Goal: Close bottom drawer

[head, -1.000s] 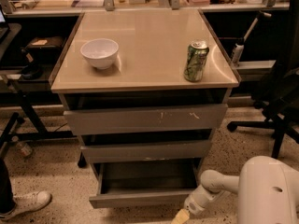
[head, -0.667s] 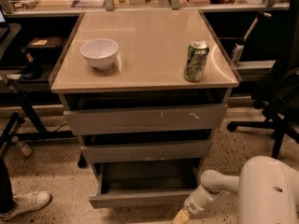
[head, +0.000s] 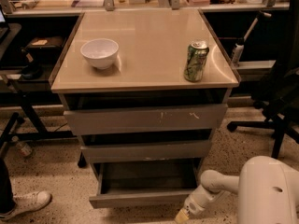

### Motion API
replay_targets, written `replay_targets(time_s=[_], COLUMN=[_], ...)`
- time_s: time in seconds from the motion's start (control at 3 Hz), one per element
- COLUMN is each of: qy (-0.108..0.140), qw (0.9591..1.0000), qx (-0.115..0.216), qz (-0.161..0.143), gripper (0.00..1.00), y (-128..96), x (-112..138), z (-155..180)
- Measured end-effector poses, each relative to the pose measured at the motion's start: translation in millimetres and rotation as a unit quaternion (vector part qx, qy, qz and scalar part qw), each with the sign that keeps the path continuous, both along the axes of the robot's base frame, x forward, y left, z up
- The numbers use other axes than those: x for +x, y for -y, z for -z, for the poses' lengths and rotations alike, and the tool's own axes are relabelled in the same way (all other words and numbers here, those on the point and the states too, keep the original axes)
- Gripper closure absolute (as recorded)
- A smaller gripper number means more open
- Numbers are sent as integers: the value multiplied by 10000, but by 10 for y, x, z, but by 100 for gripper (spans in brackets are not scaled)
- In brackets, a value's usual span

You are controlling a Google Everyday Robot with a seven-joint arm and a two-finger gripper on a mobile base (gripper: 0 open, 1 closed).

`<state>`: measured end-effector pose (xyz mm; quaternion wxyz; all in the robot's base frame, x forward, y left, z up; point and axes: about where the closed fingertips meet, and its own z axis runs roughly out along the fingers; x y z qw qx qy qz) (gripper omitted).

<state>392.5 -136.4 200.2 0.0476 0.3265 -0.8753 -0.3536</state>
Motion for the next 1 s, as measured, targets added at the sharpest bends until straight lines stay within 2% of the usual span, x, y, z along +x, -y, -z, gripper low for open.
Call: replay_targets(time_s=[0.33,1.0], qy=[174,741], qw=[9998,9971], qx=[10,-115], qz=[66,157], gripper=[100,100], y=[-7,-67], x=[130,661], z=[-19,-26])
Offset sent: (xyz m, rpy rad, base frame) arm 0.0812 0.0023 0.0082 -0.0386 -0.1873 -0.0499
